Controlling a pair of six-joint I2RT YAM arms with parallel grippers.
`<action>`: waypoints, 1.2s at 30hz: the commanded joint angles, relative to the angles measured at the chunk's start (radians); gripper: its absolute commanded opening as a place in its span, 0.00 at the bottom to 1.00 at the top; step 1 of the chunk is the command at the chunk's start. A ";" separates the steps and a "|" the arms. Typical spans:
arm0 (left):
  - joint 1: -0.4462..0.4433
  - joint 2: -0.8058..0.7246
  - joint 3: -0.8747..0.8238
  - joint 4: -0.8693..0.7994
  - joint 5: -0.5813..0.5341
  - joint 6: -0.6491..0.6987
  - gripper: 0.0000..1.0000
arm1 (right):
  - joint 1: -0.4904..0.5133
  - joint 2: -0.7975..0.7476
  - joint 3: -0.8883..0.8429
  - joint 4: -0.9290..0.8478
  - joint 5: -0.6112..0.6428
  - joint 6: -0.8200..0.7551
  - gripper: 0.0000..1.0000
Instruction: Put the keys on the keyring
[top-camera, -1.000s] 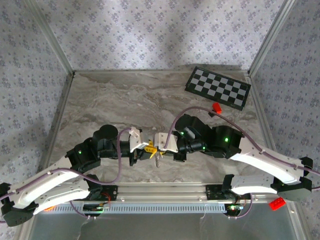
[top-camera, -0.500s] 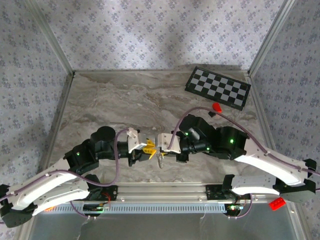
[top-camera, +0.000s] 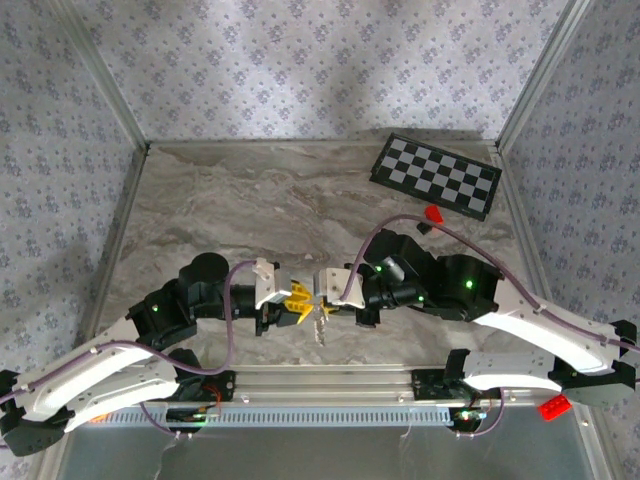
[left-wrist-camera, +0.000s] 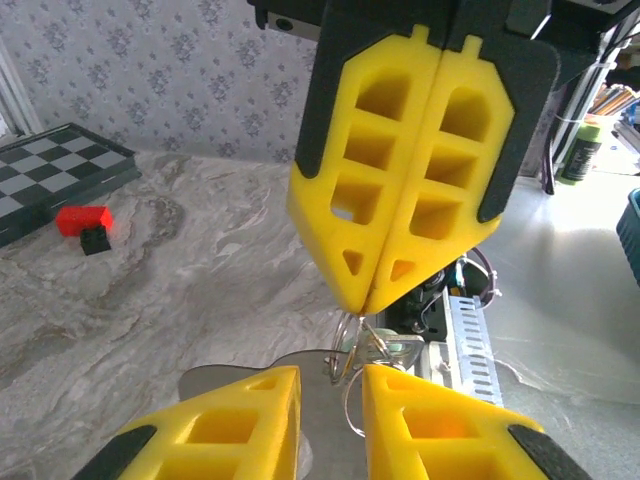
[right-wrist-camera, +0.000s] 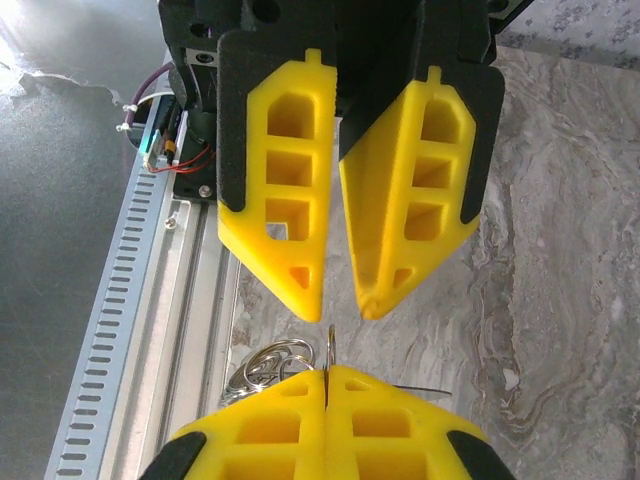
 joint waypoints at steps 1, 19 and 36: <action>-0.008 0.003 0.000 0.027 0.032 -0.002 0.23 | -0.002 -0.011 -0.002 0.033 -0.020 0.006 0.00; -0.008 0.023 -0.011 0.096 -0.005 -0.002 0.08 | -0.008 -0.012 -0.014 0.042 -0.037 0.010 0.00; -0.009 -0.023 -0.065 0.232 0.002 -0.041 0.00 | -0.014 -0.050 -0.049 0.095 -0.050 0.053 0.00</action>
